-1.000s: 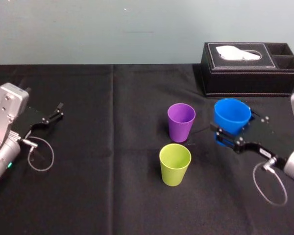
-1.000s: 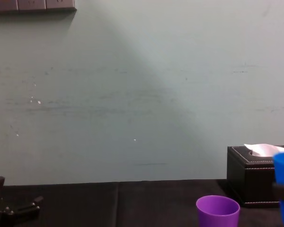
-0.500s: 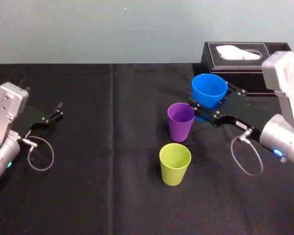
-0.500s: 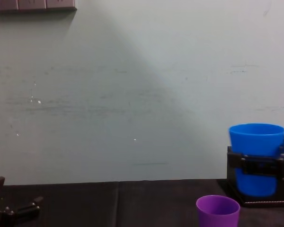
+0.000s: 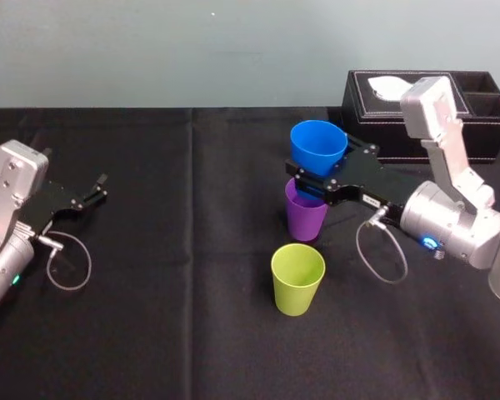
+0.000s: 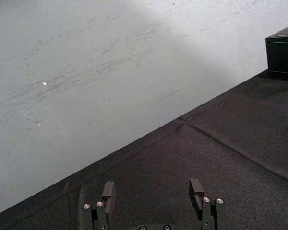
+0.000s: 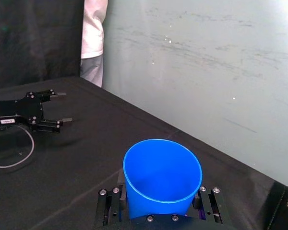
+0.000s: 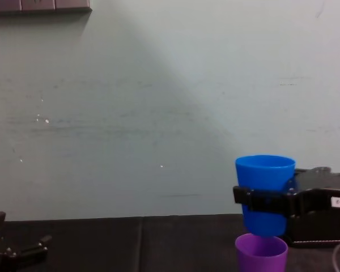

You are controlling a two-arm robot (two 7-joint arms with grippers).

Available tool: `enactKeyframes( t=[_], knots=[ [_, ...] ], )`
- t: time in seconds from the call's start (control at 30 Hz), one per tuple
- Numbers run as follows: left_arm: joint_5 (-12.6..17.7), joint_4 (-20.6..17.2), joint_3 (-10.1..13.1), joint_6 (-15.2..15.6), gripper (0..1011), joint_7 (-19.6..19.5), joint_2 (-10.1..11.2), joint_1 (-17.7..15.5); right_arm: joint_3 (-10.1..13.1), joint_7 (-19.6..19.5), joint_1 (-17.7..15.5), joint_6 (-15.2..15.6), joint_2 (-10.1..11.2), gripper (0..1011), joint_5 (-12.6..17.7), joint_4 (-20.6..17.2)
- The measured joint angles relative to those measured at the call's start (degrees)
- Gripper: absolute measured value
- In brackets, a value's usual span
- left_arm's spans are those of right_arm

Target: Stack the three plastic cups sequentially using one hand.

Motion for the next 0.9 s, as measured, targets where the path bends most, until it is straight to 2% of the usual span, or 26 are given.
enactKeyframes(
  t=[0.2,0.9],
  knots=[
    [0.0,0.0,0.0,0.0,1011,0.0,0.0,0.0,-1.11,-0.05,0.7,-1.04,-0.49,735,-0.73,2.34],
    [0.0,0.0,0.0,0.0,1011,0.0,0.0,0.0,-1.97,1.45,2.97,-6.52,-1.88,735,-1.75,10.37]
  ],
)
